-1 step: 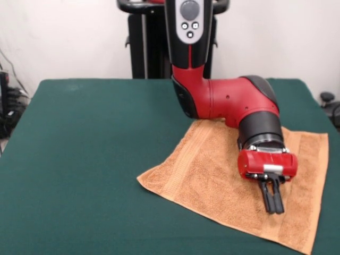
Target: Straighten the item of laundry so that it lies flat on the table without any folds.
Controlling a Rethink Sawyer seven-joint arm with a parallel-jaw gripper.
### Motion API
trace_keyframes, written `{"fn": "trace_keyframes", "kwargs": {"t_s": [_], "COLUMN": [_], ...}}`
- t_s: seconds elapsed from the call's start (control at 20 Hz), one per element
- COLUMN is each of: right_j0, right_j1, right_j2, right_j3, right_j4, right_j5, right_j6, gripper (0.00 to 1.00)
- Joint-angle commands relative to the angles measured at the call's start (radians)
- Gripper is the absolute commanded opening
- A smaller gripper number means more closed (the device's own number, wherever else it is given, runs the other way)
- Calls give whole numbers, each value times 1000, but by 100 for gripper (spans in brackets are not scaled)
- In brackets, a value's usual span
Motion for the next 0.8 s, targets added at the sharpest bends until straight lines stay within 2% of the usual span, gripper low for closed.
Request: {"fn": "trace_keyframes", "kwargs": {"t_s": [0.05,0.2,0.45,0.8], "right_j0": [11,-2,-27,-43], "right_j1": [-23,-30,-99,-176], "right_j2": [25,10,-6,6], "right_j3": [33,52,142,238], "right_j4": [-11,-47,-126,-151], "right_j5": [58,73,113,143], "right_j6": [201,211,233,223], "gripper": [0,0,0,0]}}
